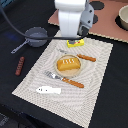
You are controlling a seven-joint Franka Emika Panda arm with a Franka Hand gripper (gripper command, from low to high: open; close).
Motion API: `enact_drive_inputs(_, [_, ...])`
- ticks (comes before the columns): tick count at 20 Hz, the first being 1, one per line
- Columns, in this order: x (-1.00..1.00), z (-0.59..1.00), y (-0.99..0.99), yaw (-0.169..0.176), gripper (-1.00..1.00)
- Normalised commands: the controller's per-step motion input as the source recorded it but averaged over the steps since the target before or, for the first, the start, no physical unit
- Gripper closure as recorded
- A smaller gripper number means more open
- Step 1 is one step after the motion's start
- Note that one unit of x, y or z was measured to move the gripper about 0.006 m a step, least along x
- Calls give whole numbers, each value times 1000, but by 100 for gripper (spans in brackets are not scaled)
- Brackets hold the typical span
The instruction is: Interact with the objects in diverse but meaningful ways.
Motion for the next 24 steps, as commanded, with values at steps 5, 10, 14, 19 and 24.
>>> enact_drive_inputs(5, [-17,-316,699,73,-100])
enact_drive_inputs(10, [-57,-497,380,73,-100])
enact_drive_inputs(14, [-104,-569,285,62,-100])
enact_drive_inputs(19, [-156,-613,250,60,-100])
enact_drive_inputs(24, [-284,-576,325,72,-100])
